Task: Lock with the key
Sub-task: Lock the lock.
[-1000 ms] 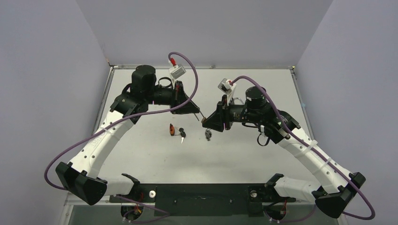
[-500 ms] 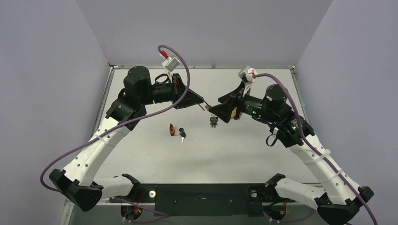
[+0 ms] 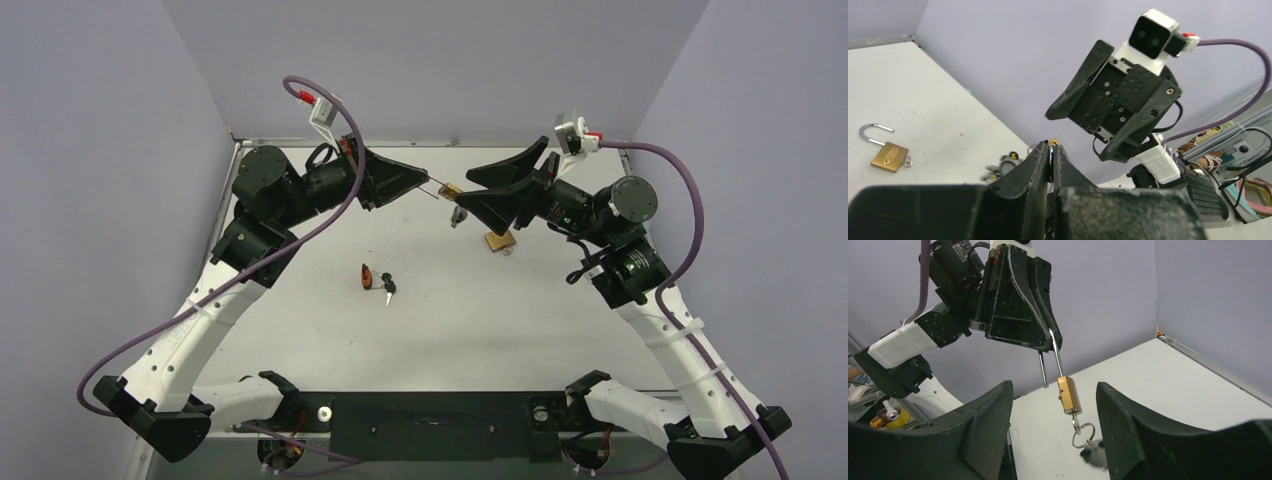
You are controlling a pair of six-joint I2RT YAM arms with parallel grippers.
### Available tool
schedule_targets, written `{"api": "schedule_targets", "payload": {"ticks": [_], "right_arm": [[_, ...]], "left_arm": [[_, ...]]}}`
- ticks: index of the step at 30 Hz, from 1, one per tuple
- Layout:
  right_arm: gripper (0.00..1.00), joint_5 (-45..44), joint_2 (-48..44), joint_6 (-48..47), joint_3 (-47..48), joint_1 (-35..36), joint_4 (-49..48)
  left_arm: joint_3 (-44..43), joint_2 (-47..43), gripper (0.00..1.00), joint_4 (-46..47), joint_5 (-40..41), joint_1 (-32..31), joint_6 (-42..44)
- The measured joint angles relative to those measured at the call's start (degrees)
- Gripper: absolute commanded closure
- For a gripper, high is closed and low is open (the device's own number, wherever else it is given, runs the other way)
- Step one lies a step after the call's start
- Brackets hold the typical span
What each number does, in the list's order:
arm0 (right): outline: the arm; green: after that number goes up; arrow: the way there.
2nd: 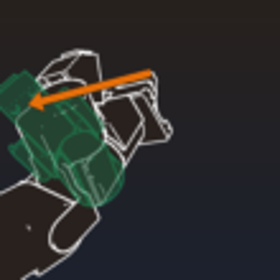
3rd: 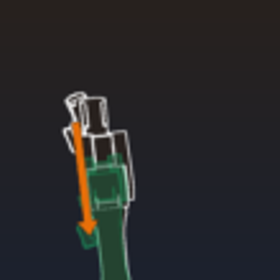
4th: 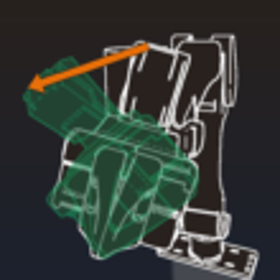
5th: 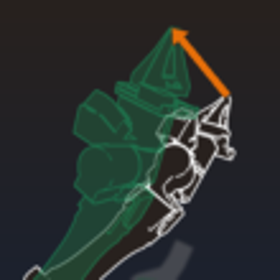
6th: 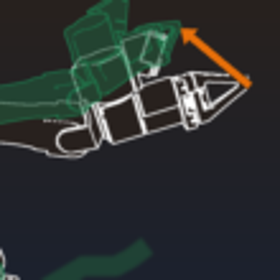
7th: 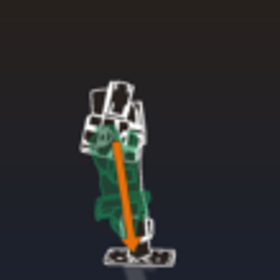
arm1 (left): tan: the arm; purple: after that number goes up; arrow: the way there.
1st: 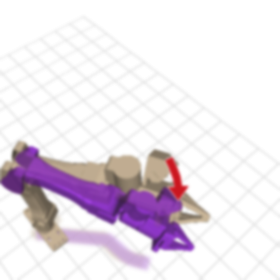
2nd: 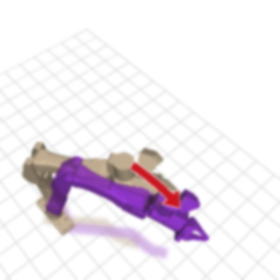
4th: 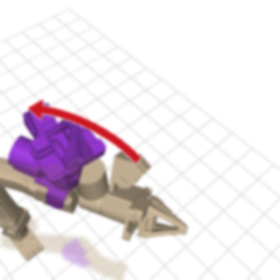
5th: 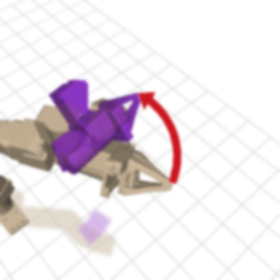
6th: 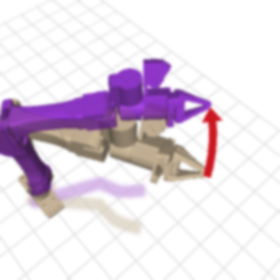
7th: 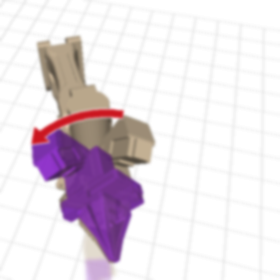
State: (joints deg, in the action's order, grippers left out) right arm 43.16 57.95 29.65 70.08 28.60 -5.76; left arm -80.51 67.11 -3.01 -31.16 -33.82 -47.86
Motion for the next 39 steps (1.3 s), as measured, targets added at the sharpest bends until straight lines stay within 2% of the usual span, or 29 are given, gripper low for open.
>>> {"api": "schedule_targets", "payload": {"ticks": [7,15,19,26,31,34,39], "right_arm": [[0.47,0.76,2.47,2.82,0.0,1.44,-4.2],[0.53,0.74,2.51,3.76,0.09,3.1,-5.7],[0.67,0.61,2.51,4.44,0.09,3.8,-6.45],[0.8,0.57,2.51,5.38,0.09,4.5,-6.62],[1.0,0.37,2.51,5.64,0.09,4.5,-6.51],[1.0,0.44,2.43,5.81,0.09,4.5,-6.47],[1.0,0.44,2.01,7.17,-0.35,4.5,-6.54]], "left_arm": [[-1.92,-0.7,1.0,2.93,2.14,-0.39,-4.04],[-2.36,-1.22,1.0,3.26,2.54,-1.31,-4.33],[-2.58,-1.22,1.0,3.26,2.6,-1.46,-4.31],[-2.69,-1.33,1.0,3.26,2.62,-1.79,-4.28],[-2.69,-1.51,1.0,3.28,2.71,-1.99,-4.28],[-2.69,-1.66,1.0,3.26,2.69,-2.05,-4.2],[-2.69,-1.75,0.77,2.38,2.67,-2.1,-2.49]]}}
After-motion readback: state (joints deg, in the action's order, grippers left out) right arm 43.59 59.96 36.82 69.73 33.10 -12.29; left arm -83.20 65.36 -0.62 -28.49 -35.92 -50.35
